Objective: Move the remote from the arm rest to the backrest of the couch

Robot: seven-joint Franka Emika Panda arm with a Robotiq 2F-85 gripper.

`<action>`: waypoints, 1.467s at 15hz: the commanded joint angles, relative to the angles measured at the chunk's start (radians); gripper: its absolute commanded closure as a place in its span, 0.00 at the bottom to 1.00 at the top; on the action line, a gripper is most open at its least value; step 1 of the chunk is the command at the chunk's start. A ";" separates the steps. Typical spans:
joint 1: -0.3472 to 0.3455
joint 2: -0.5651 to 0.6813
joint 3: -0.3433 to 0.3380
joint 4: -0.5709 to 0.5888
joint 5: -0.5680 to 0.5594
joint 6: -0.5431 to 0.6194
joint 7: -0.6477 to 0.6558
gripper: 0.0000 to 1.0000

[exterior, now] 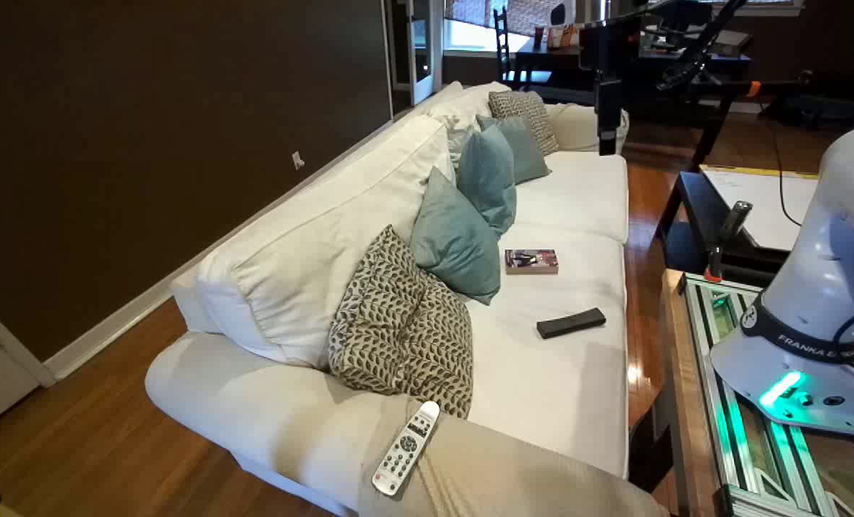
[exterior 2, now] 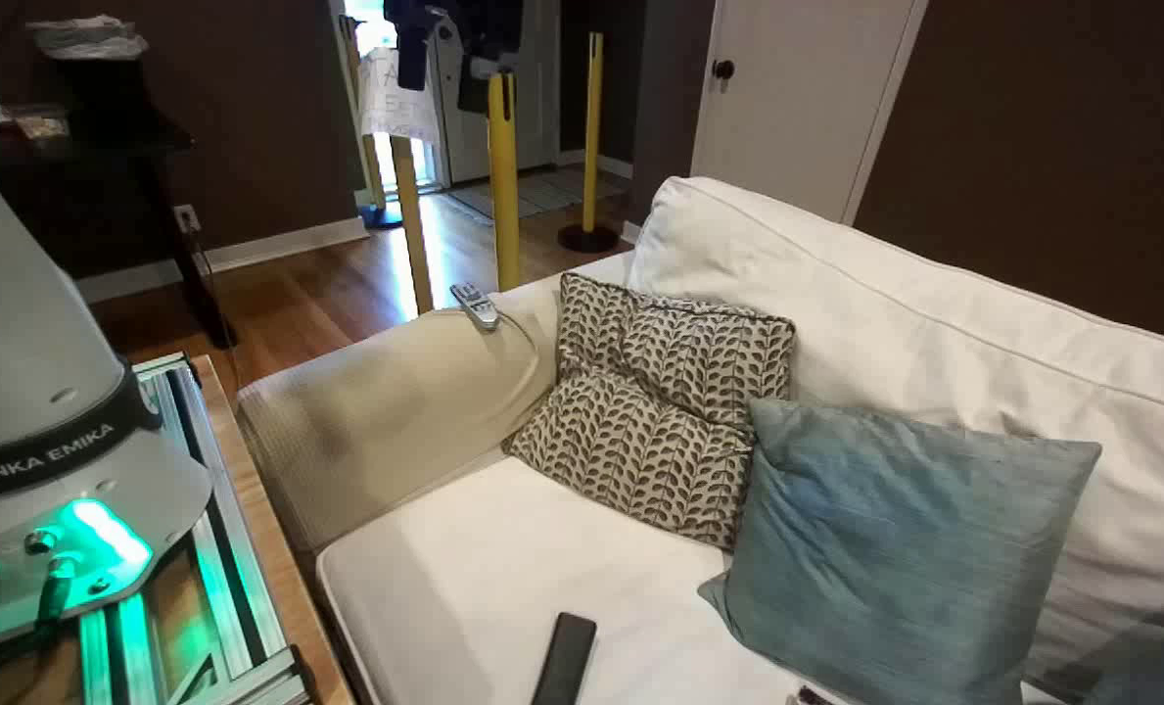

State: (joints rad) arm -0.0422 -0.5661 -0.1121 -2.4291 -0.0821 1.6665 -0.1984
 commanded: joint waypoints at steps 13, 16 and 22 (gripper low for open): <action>0.119 0.091 0.127 0.068 -0.045 0.008 -0.067 0.00; 0.187 0.157 0.203 0.125 -0.067 0.014 -0.083 0.00; 0.287 0.256 0.314 0.151 -0.178 0.121 -0.142 0.00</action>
State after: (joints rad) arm 0.2111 -0.3583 0.1716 -2.2873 -0.2008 1.7267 -0.2969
